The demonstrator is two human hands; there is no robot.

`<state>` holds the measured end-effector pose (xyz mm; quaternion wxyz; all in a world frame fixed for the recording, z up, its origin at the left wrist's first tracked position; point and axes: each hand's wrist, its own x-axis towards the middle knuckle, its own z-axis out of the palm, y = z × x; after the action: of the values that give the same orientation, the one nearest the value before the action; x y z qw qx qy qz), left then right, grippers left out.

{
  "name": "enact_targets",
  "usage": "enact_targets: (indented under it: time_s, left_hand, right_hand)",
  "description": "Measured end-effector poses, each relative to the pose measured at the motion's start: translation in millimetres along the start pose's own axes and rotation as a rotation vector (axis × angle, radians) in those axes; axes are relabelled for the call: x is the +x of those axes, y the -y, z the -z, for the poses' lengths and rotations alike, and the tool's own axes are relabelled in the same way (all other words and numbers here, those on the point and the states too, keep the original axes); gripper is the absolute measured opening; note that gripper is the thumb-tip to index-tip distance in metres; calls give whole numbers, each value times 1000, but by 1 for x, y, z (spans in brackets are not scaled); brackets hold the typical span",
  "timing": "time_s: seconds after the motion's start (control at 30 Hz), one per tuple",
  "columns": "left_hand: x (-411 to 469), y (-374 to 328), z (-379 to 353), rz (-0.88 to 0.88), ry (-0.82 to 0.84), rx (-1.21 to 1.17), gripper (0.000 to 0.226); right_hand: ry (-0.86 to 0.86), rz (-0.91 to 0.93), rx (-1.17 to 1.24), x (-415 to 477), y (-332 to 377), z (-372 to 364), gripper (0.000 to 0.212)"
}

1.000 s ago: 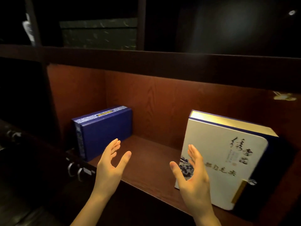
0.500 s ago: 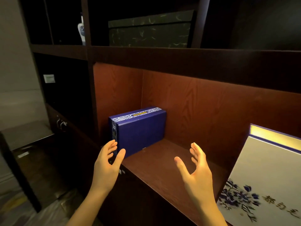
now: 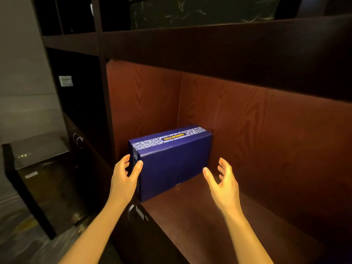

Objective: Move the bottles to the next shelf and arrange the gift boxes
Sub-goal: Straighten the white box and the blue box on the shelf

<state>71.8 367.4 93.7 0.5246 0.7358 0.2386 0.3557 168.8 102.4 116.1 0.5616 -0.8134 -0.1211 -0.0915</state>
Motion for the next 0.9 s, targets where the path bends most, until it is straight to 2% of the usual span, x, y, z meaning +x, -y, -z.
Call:
enact_targets:
  time_s: [0.1, 0.27, 0.4, 0.77, 0.9]
  left_hand:
    - [38, 6, -14, 78, -41, -29, 79]
    - [80, 8, -32, 166, -5, -60, 85]
    - [98, 12, -36, 212, 13, -75, 88]
    - [108, 20, -33, 179, 57, -75, 44]
    - [94, 18, -30, 177, 59, -61, 52]
  right_hand:
    - [58, -51, 16, 40, -10, -20, 84]
    - [152, -151, 37, 95, -17, -51, 90]
    - [161, -244, 94, 128, -14, -74, 94]
    - [122, -405, 124, 166, 3, -120, 103]
    - [95, -430, 151, 169, 2, -125, 96]
